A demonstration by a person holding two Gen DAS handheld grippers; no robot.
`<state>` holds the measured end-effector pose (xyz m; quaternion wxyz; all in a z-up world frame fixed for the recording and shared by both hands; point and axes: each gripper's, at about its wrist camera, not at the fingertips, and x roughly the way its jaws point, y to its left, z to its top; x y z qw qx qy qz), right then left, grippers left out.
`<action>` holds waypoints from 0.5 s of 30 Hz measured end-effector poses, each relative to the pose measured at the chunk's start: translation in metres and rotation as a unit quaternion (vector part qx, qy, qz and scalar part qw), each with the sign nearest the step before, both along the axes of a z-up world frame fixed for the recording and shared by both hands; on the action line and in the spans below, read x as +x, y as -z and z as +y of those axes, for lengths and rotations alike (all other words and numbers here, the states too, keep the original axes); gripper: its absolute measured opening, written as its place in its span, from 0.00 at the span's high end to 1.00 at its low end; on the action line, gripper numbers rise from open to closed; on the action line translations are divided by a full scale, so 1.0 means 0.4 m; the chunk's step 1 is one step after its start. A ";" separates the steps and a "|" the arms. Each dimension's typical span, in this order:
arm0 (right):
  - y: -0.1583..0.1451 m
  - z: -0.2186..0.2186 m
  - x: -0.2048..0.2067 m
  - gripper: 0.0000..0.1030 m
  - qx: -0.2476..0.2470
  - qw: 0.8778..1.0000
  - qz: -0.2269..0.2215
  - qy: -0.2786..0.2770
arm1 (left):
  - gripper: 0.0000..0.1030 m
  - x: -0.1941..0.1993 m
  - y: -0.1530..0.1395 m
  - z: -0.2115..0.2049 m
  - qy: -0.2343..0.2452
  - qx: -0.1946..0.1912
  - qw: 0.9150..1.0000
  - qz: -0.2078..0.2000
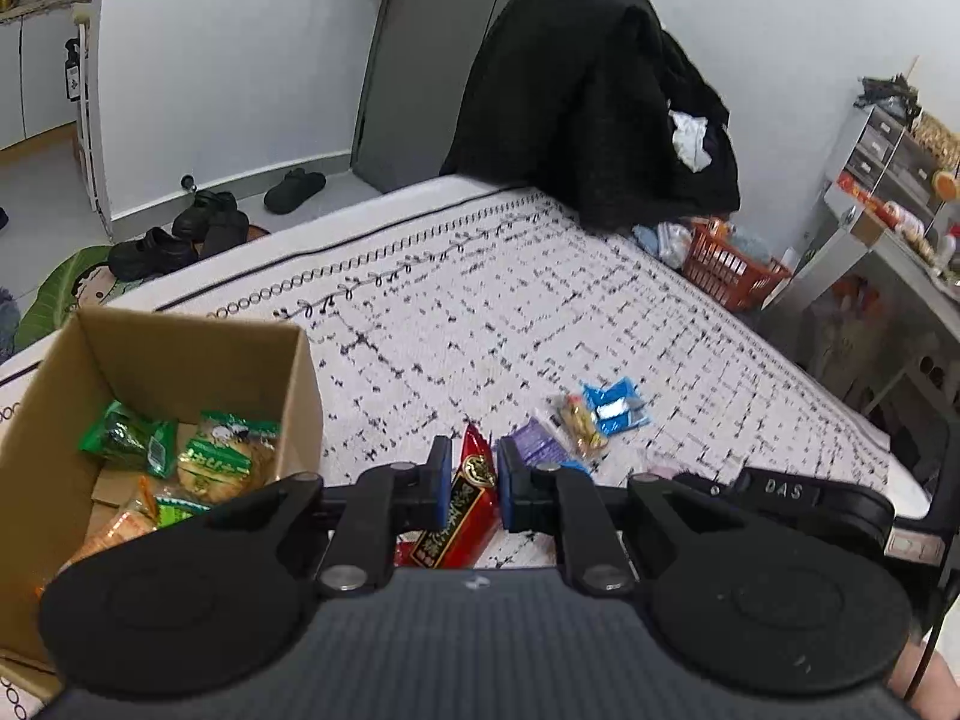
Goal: Organize snacks
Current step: 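Lift the red candy bar with the left gripper while the right grasps the pink translucent packet, then carry both held packets over the cardboard box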
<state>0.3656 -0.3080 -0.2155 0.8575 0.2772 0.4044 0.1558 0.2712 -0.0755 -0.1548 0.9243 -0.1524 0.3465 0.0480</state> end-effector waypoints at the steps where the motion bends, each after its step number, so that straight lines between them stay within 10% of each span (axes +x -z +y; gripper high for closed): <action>1: -0.013 0.006 -0.010 0.79 -0.002 1.000 -0.006 -0.002 | 0.86 -0.005 -0.008 0.002 0.000 -0.001 1.000 -0.004; 15: -0.154 0.095 -0.081 0.79 -0.011 0.998 -0.054 -0.032 | 0.86 -0.067 -0.093 0.062 -0.020 -0.020 0.999 -0.042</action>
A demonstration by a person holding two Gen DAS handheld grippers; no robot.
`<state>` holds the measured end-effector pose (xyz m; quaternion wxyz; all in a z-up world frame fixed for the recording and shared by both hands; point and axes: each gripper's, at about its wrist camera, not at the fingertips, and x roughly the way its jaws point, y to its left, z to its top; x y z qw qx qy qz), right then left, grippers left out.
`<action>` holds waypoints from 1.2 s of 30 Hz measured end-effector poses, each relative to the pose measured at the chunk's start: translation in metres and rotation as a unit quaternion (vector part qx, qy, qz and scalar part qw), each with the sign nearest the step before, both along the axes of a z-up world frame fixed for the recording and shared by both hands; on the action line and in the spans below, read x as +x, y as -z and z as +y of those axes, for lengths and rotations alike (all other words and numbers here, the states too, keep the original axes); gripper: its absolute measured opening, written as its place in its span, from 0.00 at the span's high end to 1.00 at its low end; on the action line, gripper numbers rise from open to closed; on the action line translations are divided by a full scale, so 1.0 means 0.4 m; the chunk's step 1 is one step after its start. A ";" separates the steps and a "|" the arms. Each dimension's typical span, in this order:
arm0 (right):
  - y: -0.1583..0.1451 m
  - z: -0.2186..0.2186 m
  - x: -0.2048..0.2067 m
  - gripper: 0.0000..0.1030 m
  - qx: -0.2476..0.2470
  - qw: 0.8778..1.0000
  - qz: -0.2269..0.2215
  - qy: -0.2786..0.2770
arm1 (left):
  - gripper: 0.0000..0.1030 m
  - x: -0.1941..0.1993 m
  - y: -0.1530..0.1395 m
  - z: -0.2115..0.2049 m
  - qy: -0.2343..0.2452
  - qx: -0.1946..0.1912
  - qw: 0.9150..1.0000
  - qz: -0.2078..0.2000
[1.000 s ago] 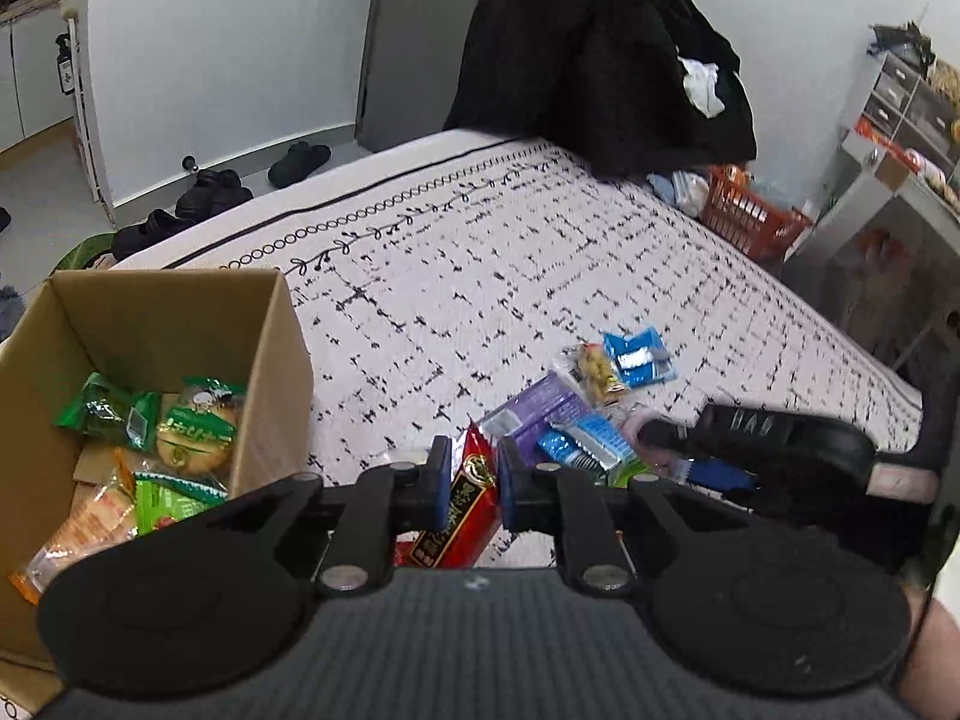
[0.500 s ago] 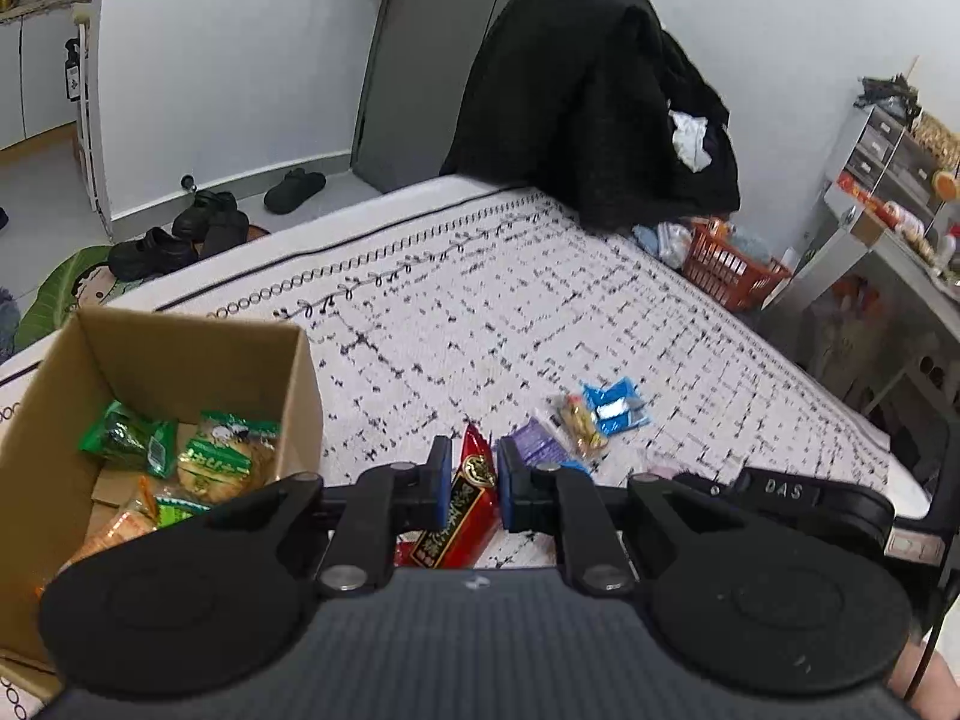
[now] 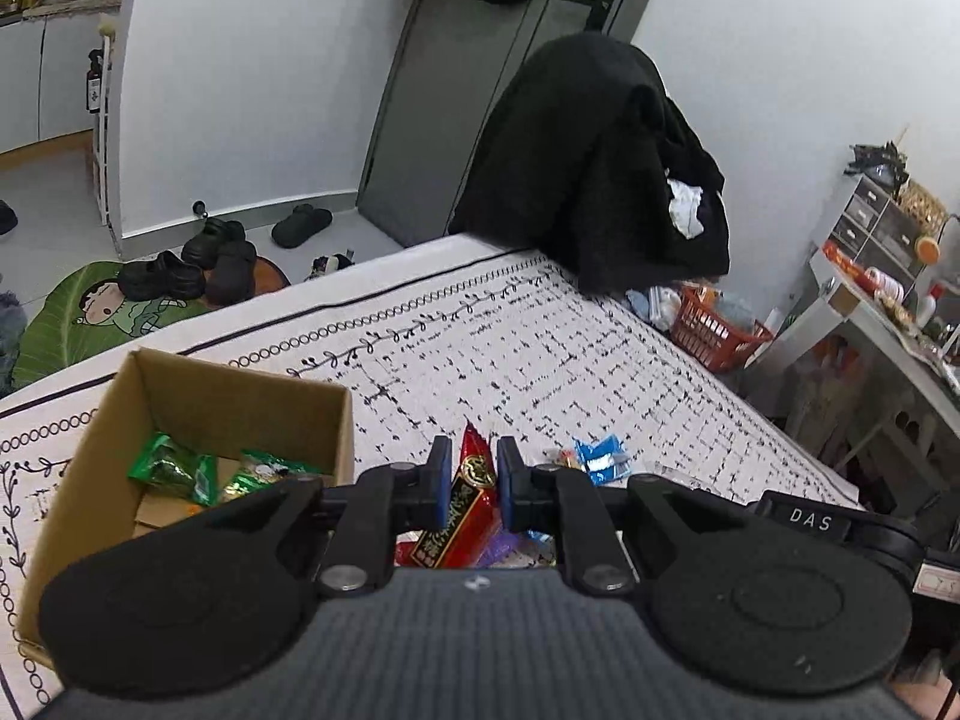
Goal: Organize snacks
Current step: 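Carry both held packets over the cardboard box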
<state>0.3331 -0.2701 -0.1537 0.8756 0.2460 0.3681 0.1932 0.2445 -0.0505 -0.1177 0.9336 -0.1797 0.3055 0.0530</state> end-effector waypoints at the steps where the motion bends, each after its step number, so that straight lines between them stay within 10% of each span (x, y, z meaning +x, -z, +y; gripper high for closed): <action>1: -0.006 0.008 -0.005 0.79 -0.002 1.000 -0.001 -0.002 | 0.86 -0.004 -0.007 0.004 -0.001 -0.001 1.000 -0.004; 36: -0.080 0.341 -0.101 0.79 -0.033 0.997 -0.016 -0.063 | 0.86 -0.067 -0.030 0.251 -0.062 -0.091 0.994 -0.008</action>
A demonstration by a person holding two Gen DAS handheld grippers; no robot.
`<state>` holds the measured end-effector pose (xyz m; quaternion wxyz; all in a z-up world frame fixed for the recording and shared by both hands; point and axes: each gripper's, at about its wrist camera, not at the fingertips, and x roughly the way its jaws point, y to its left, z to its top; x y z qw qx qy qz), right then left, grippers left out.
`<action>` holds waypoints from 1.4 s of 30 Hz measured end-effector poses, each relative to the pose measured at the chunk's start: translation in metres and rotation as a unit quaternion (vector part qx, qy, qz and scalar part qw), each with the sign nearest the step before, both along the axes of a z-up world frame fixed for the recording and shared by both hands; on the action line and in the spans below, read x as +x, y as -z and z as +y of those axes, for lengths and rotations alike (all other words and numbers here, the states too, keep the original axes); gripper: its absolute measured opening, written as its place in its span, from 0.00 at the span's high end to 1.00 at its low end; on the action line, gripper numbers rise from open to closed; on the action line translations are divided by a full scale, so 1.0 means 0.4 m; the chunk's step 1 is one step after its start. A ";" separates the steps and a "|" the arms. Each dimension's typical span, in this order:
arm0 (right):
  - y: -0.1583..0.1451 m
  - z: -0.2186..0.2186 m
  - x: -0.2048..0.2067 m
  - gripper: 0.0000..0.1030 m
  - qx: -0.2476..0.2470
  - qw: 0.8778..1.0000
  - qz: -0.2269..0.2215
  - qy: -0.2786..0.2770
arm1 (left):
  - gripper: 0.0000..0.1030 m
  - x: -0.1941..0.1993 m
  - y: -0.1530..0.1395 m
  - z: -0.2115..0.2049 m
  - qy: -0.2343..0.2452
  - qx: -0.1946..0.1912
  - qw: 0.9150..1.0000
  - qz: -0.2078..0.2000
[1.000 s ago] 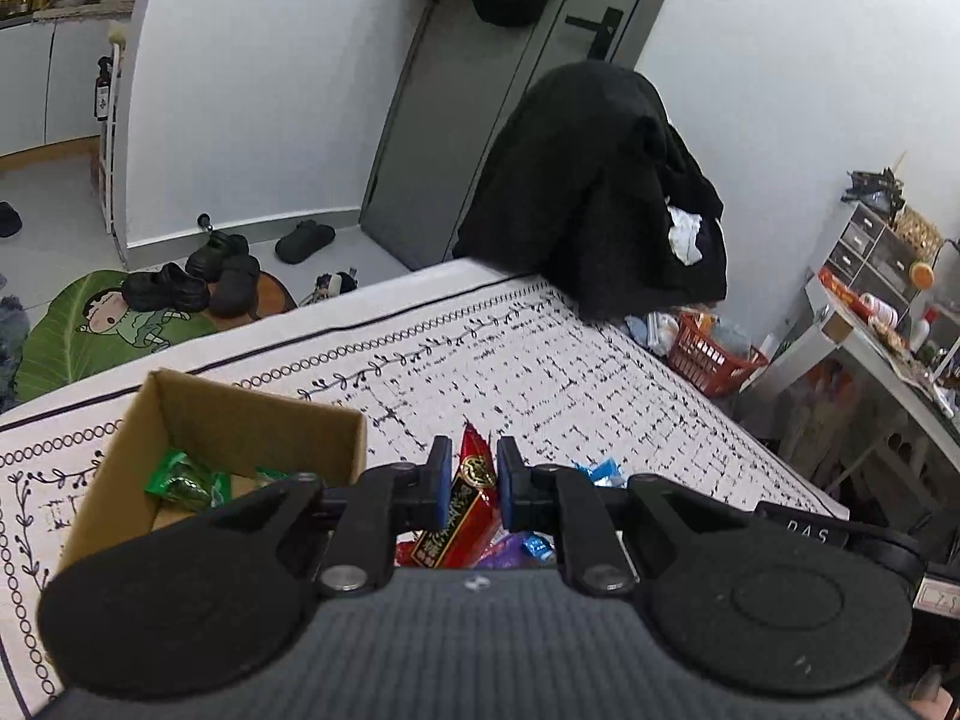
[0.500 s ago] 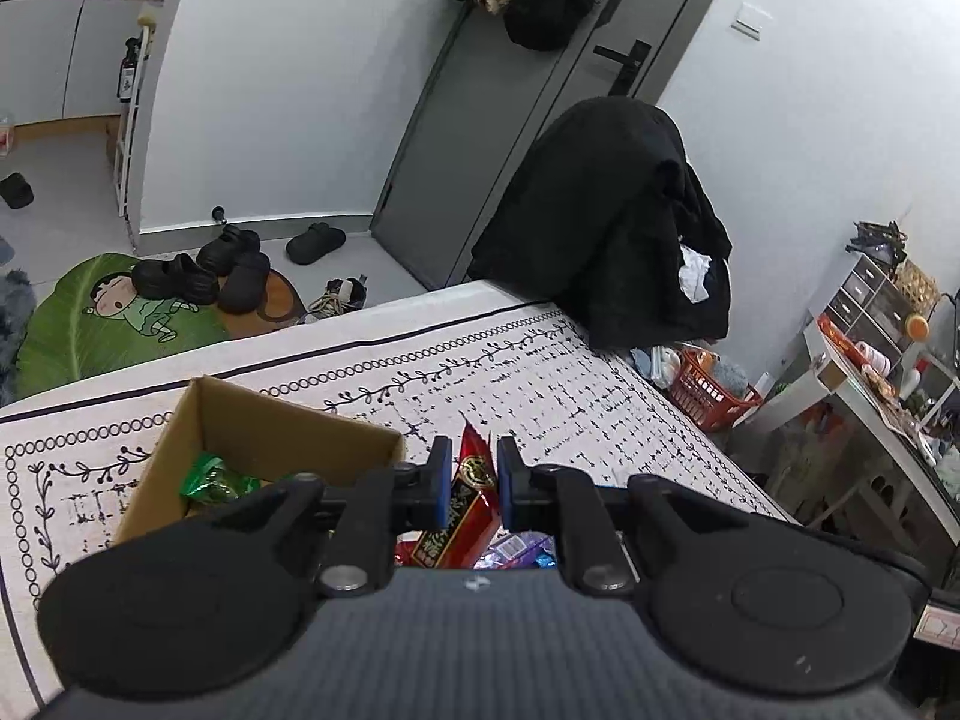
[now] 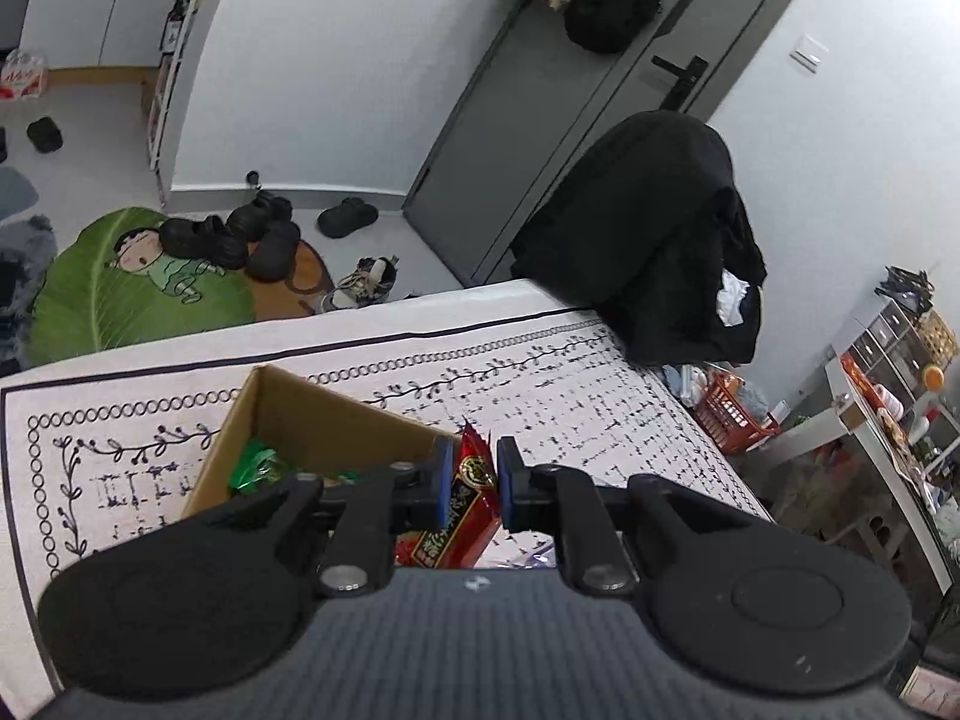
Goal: Organize snacks
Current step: 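Carry both held packets over the cardboard box, then open both grippers to drop the packets into the box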
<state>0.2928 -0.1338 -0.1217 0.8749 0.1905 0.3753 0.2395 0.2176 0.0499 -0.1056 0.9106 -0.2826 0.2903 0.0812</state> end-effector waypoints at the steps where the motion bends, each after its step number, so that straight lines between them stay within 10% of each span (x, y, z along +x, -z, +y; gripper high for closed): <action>1: 0.003 0.010 0.000 0.79 -0.002 1.000 0.001 -0.002 | 0.86 0.001 0.003 0.010 -0.003 -0.004 1.000 0.003; 31: 0.082 0.182 0.041 0.78 -0.025 0.999 0.038 -0.015 | 0.86 0.009 0.173 0.215 -0.064 -0.150 0.983 0.080; 42: 0.045 0.133 0.026 0.56 -0.015 1.000 0.023 -0.012 | 0.70 0.015 0.164 0.230 -0.100 -0.134 0.981 0.098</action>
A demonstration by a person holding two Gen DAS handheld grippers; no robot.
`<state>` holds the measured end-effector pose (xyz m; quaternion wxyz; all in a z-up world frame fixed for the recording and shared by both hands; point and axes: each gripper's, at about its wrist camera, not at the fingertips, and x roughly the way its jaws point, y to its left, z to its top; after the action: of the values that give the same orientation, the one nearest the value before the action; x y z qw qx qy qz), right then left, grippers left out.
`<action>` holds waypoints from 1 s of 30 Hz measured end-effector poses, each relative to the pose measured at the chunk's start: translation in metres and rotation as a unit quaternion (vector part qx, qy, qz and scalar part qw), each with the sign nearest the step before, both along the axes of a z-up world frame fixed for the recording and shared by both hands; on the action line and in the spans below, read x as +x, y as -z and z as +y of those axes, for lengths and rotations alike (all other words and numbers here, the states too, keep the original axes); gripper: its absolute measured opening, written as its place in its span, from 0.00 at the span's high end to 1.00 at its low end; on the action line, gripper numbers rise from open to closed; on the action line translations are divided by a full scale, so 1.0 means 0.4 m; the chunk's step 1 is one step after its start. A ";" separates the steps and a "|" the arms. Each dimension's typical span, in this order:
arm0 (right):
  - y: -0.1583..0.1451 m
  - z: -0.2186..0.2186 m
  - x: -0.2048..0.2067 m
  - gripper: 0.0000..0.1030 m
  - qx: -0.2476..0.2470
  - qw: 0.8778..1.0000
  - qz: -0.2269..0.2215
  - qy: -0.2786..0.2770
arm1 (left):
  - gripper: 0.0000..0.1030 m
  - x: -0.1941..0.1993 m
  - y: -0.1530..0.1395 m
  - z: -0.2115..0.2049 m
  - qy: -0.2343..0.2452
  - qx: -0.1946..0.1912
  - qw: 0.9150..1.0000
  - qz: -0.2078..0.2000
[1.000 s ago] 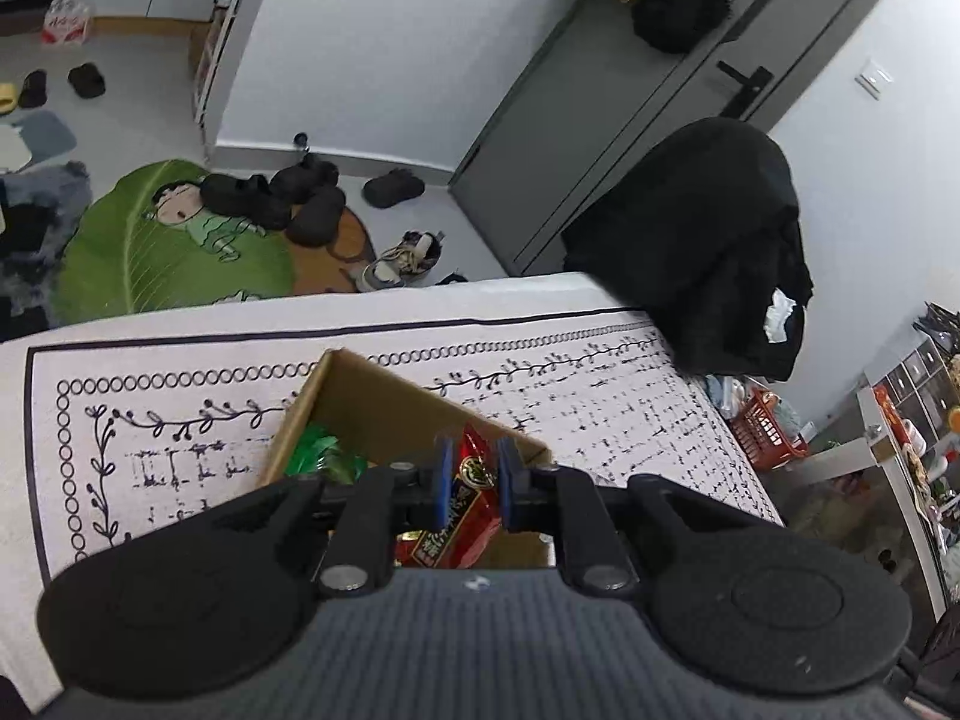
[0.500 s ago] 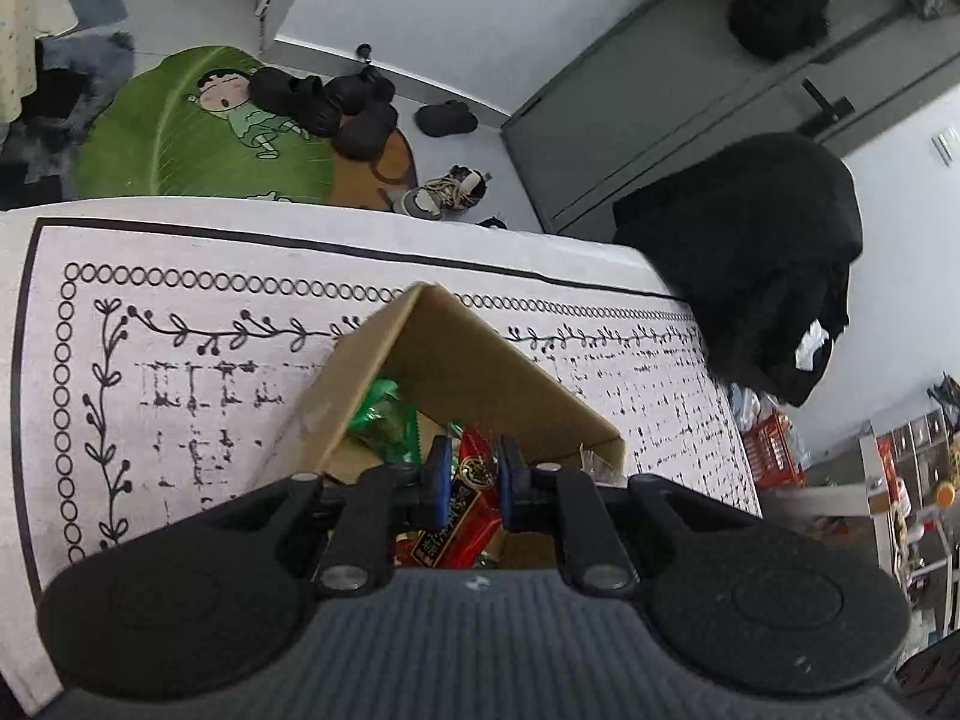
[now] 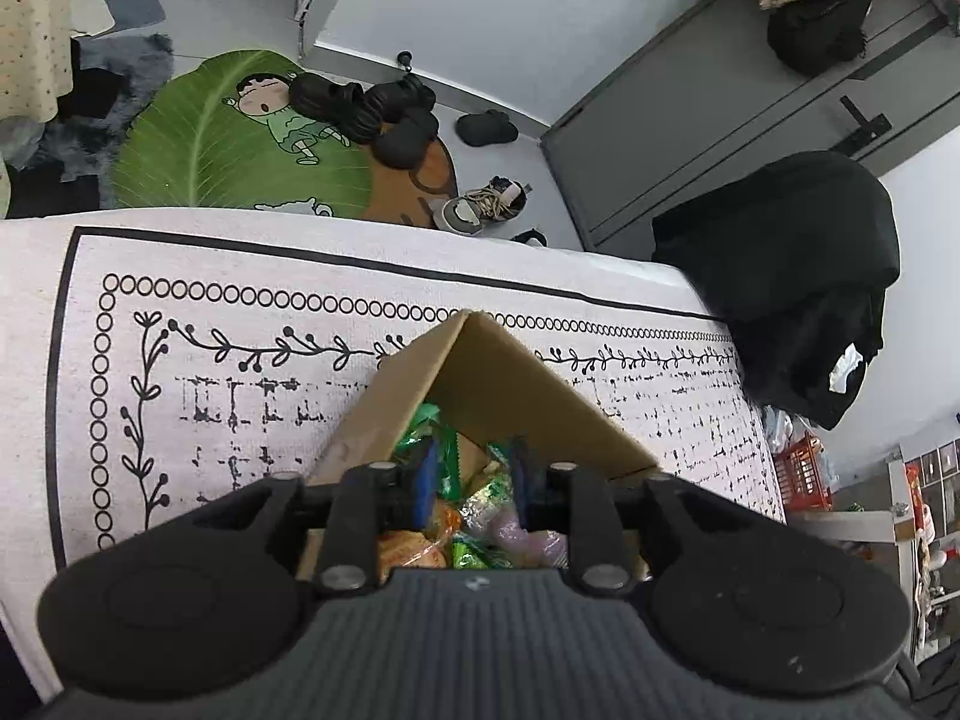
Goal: Organize snacks
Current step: 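Open both grippers to drop the packets into the box, then withdraw both grippers from the box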
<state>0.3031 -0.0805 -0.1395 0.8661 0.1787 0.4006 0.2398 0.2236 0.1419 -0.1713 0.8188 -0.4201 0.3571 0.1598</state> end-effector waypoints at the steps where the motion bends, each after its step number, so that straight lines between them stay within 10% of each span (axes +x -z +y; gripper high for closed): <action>1: -0.004 -0.011 -0.004 0.50 -0.002 1.000 -0.003 0.004 | 0.64 -0.001 -0.003 -0.002 -0.001 0.003 1.000 -0.002; 21: -0.033 -0.234 -0.037 0.12 -0.044 0.997 -0.022 0.061 | 0.05 0.005 -0.059 -0.117 0.051 0.076 0.996 0.001; 30: -0.028 -0.352 -0.050 0.00 -0.047 0.995 -0.037 0.084 | 0.00 0.008 -0.094 -0.191 0.099 0.104 0.989 -0.028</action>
<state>0.2831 -0.2213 -0.1282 0.9047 0.1621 0.3630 0.1530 0.2266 0.0654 -0.1335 0.8797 -0.2992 0.3551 0.1022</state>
